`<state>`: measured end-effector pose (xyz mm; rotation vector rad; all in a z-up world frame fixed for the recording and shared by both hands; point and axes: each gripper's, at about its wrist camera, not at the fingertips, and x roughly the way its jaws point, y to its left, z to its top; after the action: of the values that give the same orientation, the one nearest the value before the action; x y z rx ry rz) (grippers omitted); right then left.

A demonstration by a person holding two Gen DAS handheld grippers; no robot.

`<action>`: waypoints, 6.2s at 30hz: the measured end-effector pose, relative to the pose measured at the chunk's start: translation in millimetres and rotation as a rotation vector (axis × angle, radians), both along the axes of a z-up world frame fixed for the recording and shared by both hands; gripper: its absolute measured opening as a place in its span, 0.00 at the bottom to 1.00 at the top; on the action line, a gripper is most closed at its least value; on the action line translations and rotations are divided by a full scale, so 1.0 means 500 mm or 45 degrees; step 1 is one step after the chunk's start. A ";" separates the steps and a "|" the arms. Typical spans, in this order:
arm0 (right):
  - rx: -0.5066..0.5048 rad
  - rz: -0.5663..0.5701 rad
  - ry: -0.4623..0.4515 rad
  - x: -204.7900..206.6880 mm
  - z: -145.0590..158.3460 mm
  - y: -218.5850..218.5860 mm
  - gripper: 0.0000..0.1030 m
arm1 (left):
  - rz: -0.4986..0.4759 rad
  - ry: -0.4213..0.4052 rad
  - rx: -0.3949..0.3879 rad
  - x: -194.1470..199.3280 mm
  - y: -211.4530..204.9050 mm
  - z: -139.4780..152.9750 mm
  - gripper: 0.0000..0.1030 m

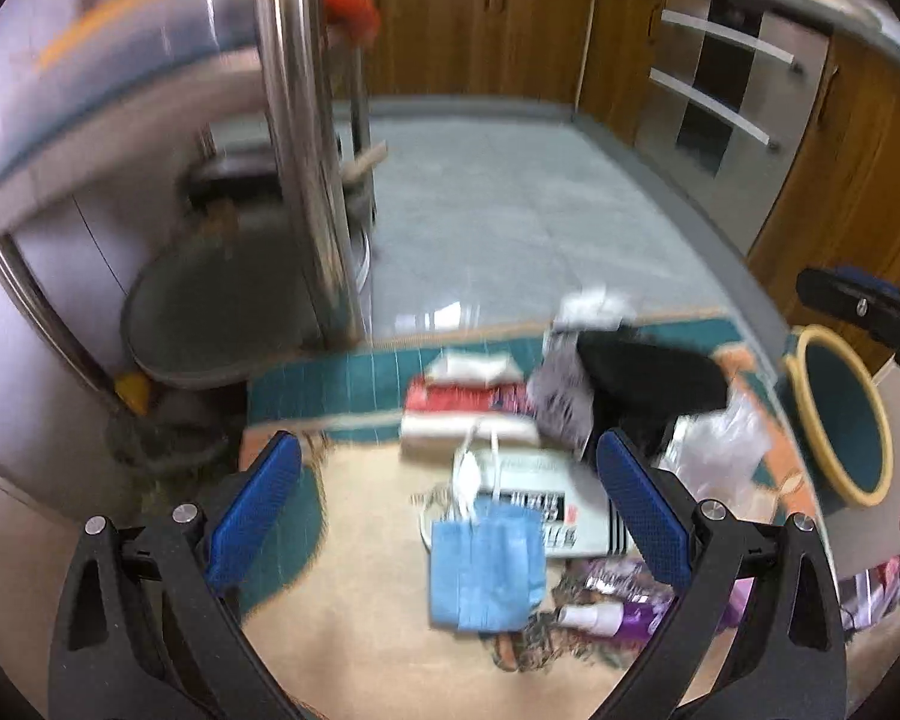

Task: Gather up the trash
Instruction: 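Move both tools back over the trash on the cushion, then grasp the black plastic bag with right gripper while left gripper grasps the blue mask, then carry the bag and mask over the bin and open both grippers, then move both tools back over the remaining trash on the cushion, then grasp the clear plastic bag with right gripper while left gripper grasps the pink wrapper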

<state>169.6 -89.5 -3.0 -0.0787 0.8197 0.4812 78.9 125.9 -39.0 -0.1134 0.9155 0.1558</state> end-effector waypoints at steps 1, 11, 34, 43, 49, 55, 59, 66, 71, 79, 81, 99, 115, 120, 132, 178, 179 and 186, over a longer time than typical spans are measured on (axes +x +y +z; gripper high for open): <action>-0.015 0.014 0.005 0.001 -0.006 0.010 0.95 | -0.006 0.021 0.003 0.004 -0.002 -0.012 0.95; -0.070 0.076 0.182 0.025 -0.078 0.087 0.93 | -0.149 0.212 0.021 0.029 -0.030 -0.119 0.95; -0.064 0.229 0.339 0.009 -0.117 0.134 0.18 | -0.054 0.430 -0.186 0.046 -0.004 -0.162 0.18; 0.008 0.239 0.239 -0.028 -0.048 0.091 0.17 | 0.002 0.311 -0.042 0.008 -0.024 -0.066 0.15; 0.060 0.213 0.172 -0.056 -0.001 0.036 0.17 | 0.003 0.132 -0.024 -0.028 -0.054 0.012 0.15; 0.122 0.146 0.121 -0.074 0.039 -0.046 0.17 | -0.028 0.027 -0.015 -0.017 -0.076 0.041 0.15; 0.150 0.084 0.108 -0.079 0.049 -0.102 0.17 | -0.071 -0.013 -0.006 -0.013 -0.113 0.057 0.15; 0.132 -0.026 0.077 -0.074 0.053 -0.207 0.17 | -0.172 -0.025 -0.006 0.023 -0.199 0.053 0.15; 0.119 -0.129 0.066 -0.058 0.051 -0.288 0.17 | -0.278 -0.055 -0.065 0.059 -0.286 0.051 0.15; 0.042 -0.317 -0.012 -0.045 0.054 -0.445 0.17 | -0.444 -0.104 -0.140 0.099 -0.441 0.050 0.15; 0.030 -0.354 -0.020 -0.043 0.051 -0.477 0.17 | -0.487 -0.114 -0.153 0.104 -0.477 0.050 0.15; -0.098 -0.591 0.196 -0.005 -0.068 -0.652 0.18 | -0.839 -0.124 -0.240 0.131 -0.738 -0.025 0.16; -0.108 -0.619 0.228 -0.004 -0.081 -0.656 0.26 | -0.817 -0.116 -0.261 0.146 -0.736 -0.039 0.49; -0.098 -0.643 0.218 -0.008 -0.075 -0.660 0.37 | -0.820 -0.134 -0.252 0.138 -0.737 -0.030 0.55; -0.032 -0.669 0.133 -0.024 -0.015 -0.646 0.82 | -0.762 -0.197 -0.205 0.117 -0.699 0.007 0.84; -0.022 -0.319 0.180 -0.064 -0.021 -0.191 0.95 | -0.063 -0.160 0.060 -0.073 -0.080 0.048 0.94; -0.039 -0.309 0.194 -0.057 -0.033 -0.177 0.95 | -0.055 -0.135 0.067 -0.069 -0.070 0.034 0.94; -0.171 -0.163 0.299 -0.022 -0.127 -0.099 0.92 | -0.079 0.030 0.082 -0.042 -0.056 -0.047 0.94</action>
<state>158.6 -139.1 -66.3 -0.0942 1.0804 0.3176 57.9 98.0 -62.3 -0.0233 0.9352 0.1296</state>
